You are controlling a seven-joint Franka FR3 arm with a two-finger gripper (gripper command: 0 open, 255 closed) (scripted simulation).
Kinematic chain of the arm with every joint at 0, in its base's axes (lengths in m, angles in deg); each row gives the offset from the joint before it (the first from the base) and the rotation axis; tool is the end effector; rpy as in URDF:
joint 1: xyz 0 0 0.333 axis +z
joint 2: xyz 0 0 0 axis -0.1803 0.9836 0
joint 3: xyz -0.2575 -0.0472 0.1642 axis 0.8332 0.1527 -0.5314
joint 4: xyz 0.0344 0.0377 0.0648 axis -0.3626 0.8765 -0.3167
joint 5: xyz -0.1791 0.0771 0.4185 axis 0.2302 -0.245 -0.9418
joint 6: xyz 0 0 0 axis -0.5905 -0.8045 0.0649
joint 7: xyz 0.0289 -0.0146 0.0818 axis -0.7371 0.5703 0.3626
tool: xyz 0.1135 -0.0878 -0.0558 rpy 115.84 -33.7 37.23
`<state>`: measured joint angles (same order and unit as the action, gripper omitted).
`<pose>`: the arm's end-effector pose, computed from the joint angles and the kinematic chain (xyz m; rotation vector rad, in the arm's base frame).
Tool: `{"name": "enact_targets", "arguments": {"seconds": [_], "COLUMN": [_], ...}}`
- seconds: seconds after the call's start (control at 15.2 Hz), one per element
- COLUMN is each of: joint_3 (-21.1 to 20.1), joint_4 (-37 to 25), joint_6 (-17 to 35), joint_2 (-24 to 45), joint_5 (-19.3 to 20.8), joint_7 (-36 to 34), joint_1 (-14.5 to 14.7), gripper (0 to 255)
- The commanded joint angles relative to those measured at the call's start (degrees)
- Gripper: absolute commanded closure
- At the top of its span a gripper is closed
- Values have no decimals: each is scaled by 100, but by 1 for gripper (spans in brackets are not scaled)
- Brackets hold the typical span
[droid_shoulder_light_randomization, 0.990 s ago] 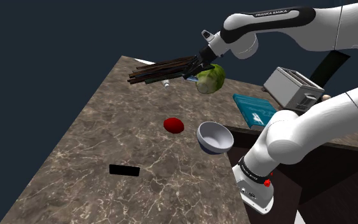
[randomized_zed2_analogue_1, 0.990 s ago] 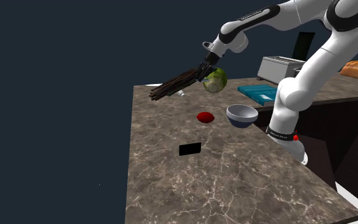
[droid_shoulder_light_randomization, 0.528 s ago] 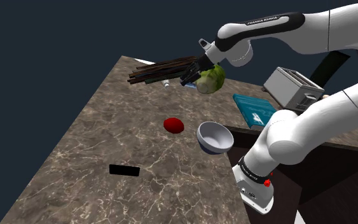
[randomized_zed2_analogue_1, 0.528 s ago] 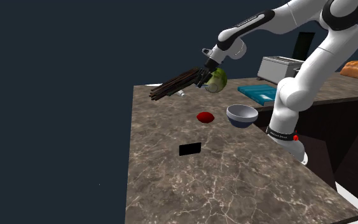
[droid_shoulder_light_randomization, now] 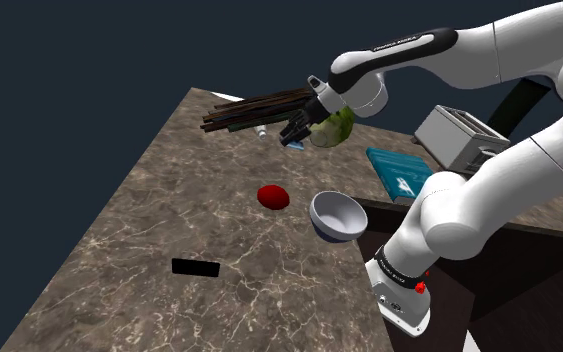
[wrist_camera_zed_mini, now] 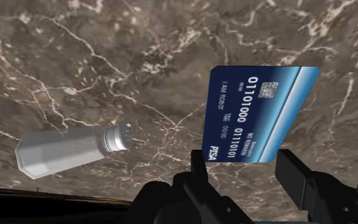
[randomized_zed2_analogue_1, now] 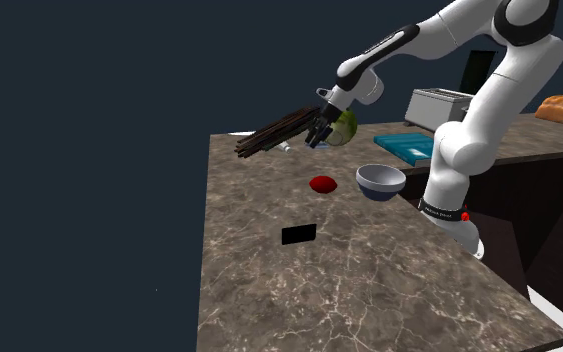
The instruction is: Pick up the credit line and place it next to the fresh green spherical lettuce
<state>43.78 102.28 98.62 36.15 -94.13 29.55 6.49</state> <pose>0.4963 -0.0214 0.2957 -2.5794 -1.1161 -0.7767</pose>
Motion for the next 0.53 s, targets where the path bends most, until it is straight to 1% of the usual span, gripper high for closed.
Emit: {"name": "enact_targets", "arguments": {"seconds": [0.0,0.46], "joint_3": [79,414], "joint_4": [77,167], "joint_6": [141,557], "joint_2": [86,544], "joint_5": [-167,-967], "joint_7": [189,989], "joint_1": [90,523], "gripper": [255,255]}}
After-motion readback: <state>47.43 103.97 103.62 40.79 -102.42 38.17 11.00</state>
